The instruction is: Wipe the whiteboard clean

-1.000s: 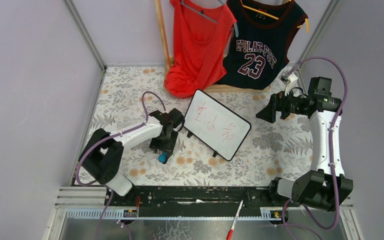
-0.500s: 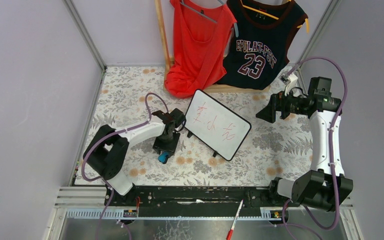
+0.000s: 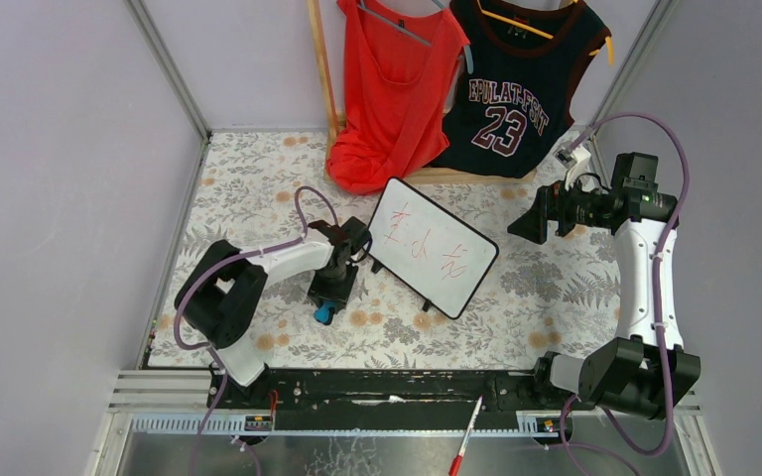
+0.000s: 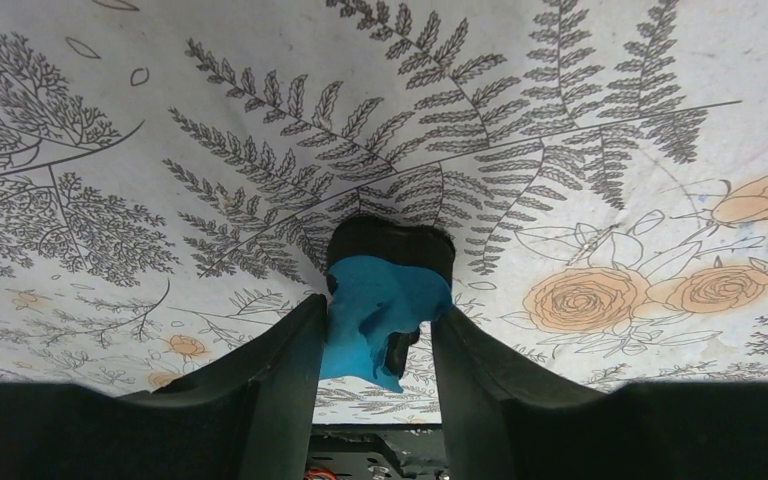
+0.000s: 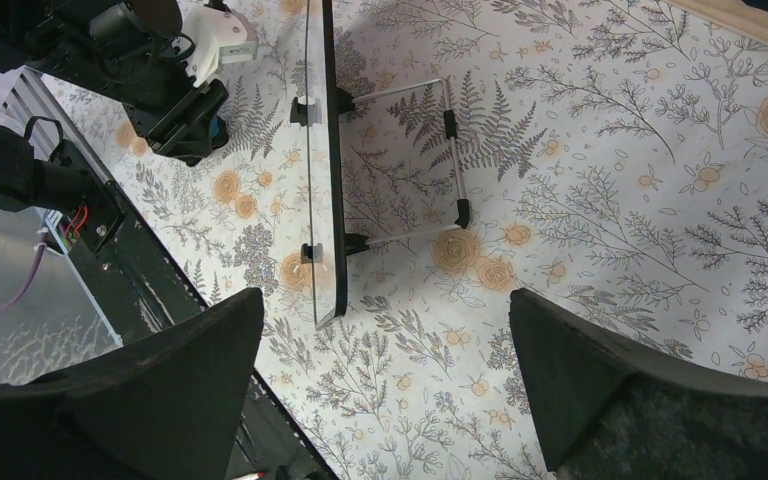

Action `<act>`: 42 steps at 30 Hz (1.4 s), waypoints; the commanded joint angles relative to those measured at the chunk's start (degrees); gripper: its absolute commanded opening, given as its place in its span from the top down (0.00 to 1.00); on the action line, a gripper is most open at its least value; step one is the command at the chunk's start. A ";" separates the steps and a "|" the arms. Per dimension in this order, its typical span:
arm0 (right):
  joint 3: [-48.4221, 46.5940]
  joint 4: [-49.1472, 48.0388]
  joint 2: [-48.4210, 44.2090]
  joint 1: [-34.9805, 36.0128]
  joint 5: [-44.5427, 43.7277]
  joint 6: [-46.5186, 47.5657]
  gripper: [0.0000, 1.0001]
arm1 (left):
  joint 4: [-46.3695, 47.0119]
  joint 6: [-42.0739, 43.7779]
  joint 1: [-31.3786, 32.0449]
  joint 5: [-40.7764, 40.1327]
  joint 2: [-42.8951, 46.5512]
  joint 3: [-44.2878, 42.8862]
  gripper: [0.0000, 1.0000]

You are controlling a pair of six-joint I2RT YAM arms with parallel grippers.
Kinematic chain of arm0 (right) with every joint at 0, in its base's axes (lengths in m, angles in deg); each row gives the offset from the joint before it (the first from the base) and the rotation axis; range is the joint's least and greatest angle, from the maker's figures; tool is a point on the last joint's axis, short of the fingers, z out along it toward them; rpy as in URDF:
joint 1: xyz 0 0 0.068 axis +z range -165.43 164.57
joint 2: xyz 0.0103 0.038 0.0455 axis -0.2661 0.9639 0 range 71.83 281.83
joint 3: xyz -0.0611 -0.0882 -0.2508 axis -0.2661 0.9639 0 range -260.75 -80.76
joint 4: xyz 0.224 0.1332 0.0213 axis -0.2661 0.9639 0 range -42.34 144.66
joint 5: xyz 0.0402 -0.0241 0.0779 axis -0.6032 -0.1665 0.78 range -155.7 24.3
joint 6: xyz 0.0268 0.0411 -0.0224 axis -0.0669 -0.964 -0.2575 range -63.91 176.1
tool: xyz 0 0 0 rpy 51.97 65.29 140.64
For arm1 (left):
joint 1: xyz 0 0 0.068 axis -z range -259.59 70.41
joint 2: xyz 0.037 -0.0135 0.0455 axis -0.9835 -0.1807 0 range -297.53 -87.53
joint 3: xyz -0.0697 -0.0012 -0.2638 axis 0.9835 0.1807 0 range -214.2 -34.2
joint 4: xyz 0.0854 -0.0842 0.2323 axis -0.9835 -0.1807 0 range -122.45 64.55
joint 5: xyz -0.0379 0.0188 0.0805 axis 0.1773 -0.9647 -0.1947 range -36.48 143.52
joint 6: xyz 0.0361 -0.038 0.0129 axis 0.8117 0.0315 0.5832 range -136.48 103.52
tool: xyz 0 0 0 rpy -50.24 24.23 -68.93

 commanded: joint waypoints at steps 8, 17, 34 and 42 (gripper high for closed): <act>-0.22 -1.02 -0.86 -0.20 0.44 0.42 0.01 | 1.54 0.86 -0.18 1.60 -0.17 -0.12 0.72; -0.86 -0.91 -0.71 -0.13 0.59 -0.50 0.01 | -0.81 -0.27 -0.19 0.71 6.40 -0.71 0.86; -7.31 9.19 1.51 -0.15 0.55 3.78 0.07 | 10.08 1.92 -0.22 -1.83 35.83 0.26 1.00; -5.60 19.28 2.59 -0.14 1.39 11.73 0.14 | 24.17 4.01 0.08 1.58 38.41 2.11 1.00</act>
